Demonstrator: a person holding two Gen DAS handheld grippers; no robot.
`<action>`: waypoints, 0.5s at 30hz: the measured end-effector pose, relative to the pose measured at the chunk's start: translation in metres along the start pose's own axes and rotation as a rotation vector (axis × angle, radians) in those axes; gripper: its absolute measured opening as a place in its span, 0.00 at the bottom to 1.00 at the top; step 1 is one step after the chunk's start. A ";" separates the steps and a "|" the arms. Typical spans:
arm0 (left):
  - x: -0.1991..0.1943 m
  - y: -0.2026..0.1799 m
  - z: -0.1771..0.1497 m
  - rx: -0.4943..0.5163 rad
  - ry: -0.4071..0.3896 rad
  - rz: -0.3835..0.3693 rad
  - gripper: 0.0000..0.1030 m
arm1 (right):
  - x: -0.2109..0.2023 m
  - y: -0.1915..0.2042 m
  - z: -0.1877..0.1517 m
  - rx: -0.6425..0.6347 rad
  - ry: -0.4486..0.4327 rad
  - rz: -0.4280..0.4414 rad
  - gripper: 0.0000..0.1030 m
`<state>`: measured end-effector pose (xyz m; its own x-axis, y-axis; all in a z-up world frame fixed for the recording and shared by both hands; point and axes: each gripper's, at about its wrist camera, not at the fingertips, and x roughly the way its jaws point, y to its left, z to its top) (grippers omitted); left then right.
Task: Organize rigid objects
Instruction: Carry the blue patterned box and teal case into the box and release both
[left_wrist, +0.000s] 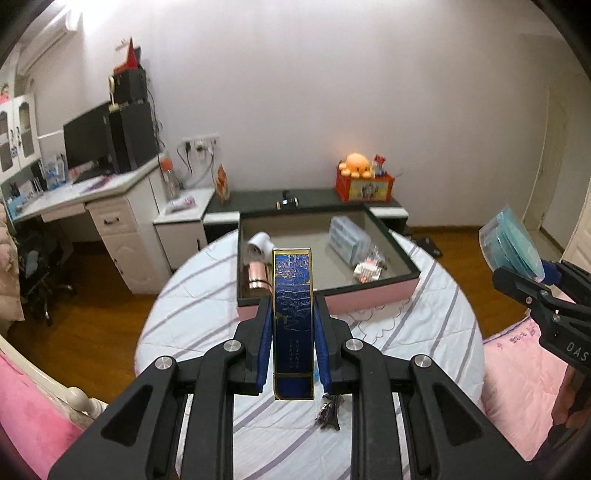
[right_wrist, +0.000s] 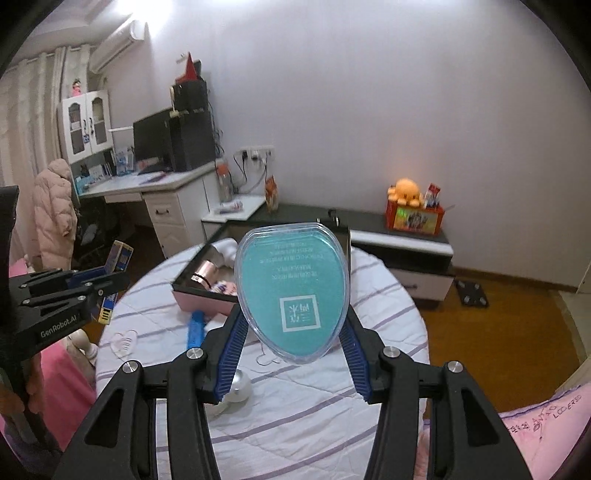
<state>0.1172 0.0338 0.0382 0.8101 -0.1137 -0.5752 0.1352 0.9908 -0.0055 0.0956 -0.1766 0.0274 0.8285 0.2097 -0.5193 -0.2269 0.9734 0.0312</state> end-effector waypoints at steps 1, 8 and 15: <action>-0.008 0.000 -0.001 0.003 -0.016 0.001 0.20 | -0.006 0.002 -0.001 -0.004 -0.013 0.002 0.50; -0.034 -0.004 -0.008 0.011 -0.063 0.009 0.20 | -0.036 0.015 -0.008 -0.020 -0.060 0.006 0.50; -0.046 -0.009 -0.012 0.014 -0.086 -0.002 0.20 | -0.044 0.015 -0.010 -0.022 -0.070 0.001 0.50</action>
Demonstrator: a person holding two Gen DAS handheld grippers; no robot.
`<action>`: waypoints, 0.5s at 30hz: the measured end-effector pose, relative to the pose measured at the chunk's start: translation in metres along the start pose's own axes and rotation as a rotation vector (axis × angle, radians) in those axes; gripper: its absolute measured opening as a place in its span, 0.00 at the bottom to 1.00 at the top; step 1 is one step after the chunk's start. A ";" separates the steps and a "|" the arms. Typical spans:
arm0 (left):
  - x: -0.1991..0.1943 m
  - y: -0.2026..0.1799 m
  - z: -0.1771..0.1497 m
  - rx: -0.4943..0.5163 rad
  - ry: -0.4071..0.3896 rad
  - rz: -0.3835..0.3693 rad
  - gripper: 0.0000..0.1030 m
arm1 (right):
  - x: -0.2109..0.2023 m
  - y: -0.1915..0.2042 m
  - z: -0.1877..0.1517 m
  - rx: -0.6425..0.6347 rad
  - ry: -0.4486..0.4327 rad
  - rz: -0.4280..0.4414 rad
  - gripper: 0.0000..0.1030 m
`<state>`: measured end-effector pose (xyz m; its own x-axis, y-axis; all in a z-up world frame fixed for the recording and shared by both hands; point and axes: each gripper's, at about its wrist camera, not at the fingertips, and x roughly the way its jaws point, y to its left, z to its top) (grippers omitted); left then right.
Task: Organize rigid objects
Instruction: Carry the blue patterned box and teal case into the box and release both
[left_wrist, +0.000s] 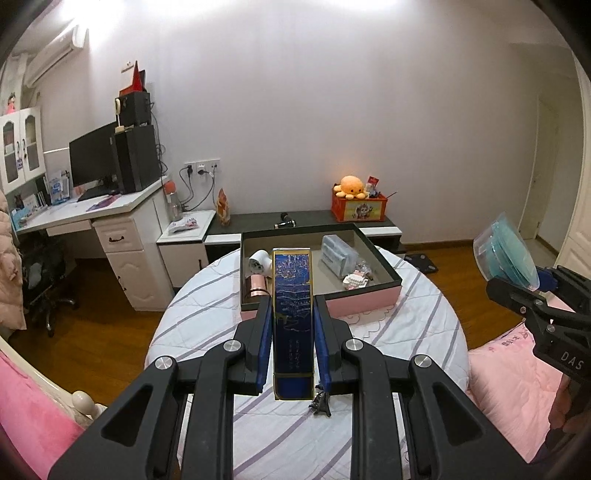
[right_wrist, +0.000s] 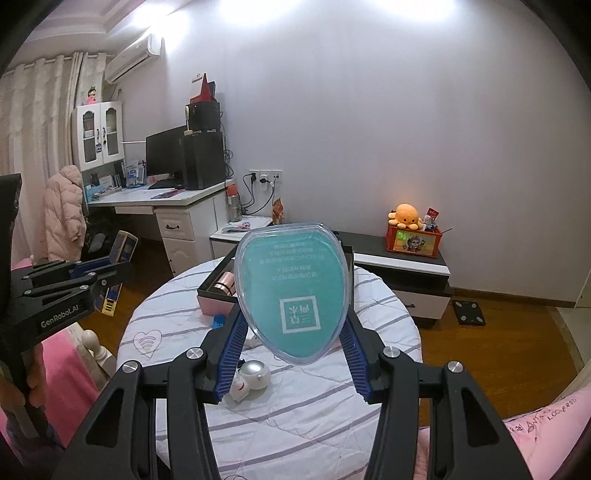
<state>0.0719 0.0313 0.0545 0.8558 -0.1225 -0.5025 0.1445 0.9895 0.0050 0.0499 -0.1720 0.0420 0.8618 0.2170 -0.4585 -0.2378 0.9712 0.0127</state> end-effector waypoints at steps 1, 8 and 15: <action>-0.001 0.000 0.000 0.001 -0.001 0.001 0.20 | -0.002 0.000 0.000 0.001 -0.002 -0.001 0.50; -0.002 -0.001 0.000 0.003 -0.002 0.007 0.20 | -0.003 0.001 -0.002 0.006 -0.004 0.004 0.50; 0.006 0.001 0.001 0.001 0.012 0.007 0.20 | 0.004 0.002 -0.002 -0.001 0.008 0.016 0.50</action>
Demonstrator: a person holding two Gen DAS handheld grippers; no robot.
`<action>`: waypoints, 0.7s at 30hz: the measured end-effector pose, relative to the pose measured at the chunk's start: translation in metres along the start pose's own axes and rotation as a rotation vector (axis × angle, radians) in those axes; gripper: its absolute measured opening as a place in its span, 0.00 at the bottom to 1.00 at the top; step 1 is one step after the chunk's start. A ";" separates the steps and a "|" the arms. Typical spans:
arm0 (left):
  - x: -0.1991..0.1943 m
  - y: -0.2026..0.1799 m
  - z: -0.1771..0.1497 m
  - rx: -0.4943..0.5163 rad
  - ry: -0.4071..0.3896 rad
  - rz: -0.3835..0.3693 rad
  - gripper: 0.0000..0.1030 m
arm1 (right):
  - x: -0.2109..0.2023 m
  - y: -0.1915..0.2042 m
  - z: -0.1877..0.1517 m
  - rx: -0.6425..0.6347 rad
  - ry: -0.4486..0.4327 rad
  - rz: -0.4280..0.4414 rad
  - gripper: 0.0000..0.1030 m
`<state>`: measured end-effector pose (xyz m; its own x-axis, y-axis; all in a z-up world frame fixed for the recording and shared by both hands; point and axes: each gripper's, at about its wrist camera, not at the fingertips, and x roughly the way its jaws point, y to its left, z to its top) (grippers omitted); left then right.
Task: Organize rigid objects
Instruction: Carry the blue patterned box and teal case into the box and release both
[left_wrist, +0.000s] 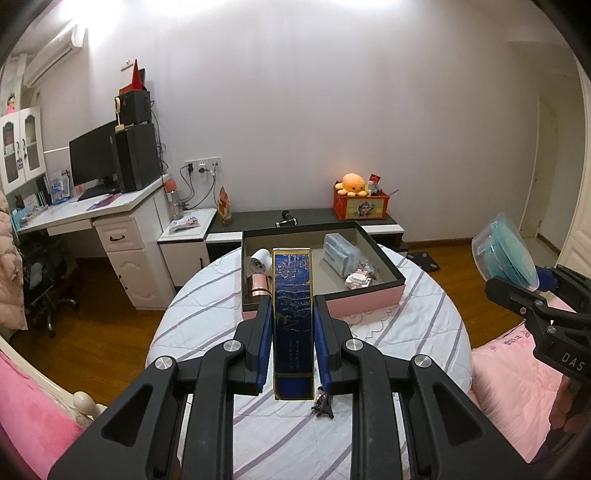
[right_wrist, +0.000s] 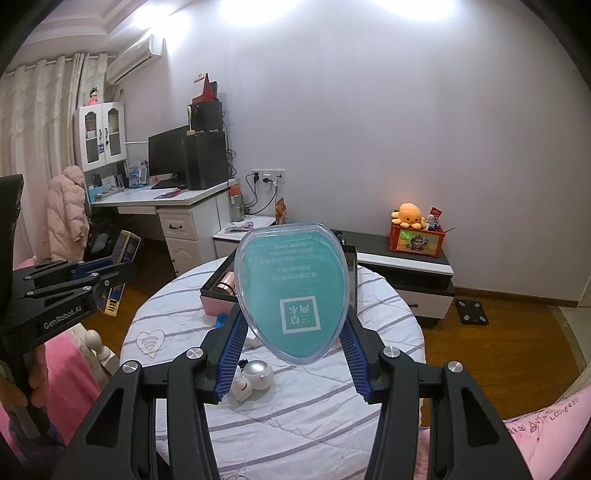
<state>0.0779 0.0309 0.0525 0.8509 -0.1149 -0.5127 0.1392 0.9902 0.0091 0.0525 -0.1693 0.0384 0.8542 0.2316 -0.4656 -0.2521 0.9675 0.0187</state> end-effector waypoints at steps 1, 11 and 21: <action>0.004 0.000 0.001 0.000 0.005 0.001 0.20 | 0.001 -0.002 0.000 0.000 0.001 0.000 0.50; 0.070 0.005 0.024 -0.001 0.073 -0.030 0.20 | 0.062 -0.010 0.017 0.019 0.057 0.025 0.50; 0.178 0.009 0.055 0.027 0.196 -0.036 0.20 | 0.174 -0.021 0.034 0.019 0.188 0.064 0.50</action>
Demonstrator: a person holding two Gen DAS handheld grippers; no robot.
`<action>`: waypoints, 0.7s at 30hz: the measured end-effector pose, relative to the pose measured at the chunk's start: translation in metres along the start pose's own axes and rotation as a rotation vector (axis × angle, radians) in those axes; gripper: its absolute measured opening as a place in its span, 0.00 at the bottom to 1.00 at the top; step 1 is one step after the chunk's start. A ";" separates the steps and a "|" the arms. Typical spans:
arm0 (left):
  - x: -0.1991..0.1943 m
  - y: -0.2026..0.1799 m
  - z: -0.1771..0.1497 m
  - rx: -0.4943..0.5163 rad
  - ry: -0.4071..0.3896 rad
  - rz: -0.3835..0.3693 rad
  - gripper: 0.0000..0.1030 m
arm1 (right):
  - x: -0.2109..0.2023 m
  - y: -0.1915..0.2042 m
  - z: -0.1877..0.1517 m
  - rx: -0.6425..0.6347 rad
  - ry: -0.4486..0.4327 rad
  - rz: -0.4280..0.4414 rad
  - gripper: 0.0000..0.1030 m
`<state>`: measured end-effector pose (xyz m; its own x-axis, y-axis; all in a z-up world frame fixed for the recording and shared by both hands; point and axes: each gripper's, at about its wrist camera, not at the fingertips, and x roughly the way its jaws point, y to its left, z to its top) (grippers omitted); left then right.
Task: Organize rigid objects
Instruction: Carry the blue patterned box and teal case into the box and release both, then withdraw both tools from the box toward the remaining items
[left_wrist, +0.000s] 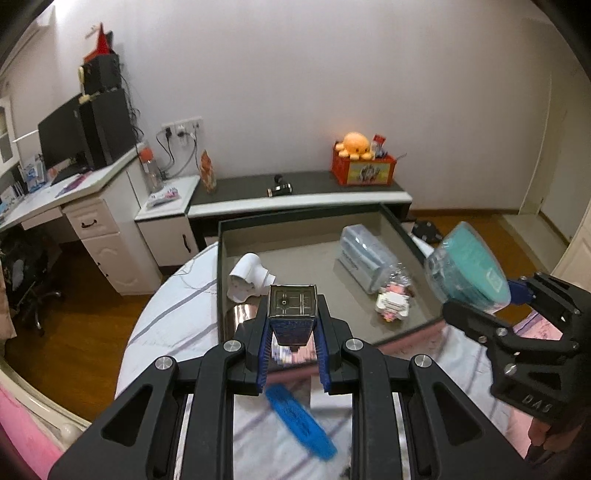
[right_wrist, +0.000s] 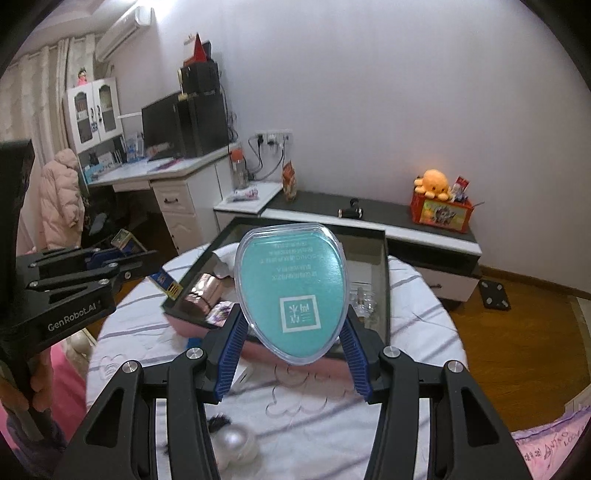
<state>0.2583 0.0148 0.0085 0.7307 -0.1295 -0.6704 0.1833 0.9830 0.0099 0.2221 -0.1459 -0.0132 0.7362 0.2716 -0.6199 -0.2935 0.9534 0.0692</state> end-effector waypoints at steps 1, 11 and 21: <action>0.012 -0.001 0.002 0.009 0.021 -0.006 0.20 | 0.010 -0.003 0.002 0.002 0.016 0.005 0.50; 0.080 -0.004 0.008 -0.007 0.152 0.002 0.47 | 0.079 -0.008 0.009 -0.004 0.113 0.050 0.51; 0.092 0.022 0.005 -0.064 0.161 0.087 0.93 | 0.093 -0.029 0.006 0.056 0.157 0.003 0.80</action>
<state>0.3333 0.0242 -0.0494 0.6265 -0.0258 -0.7790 0.0779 0.9965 0.0296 0.3030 -0.1472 -0.0683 0.6299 0.2551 -0.7336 -0.2579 0.9596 0.1123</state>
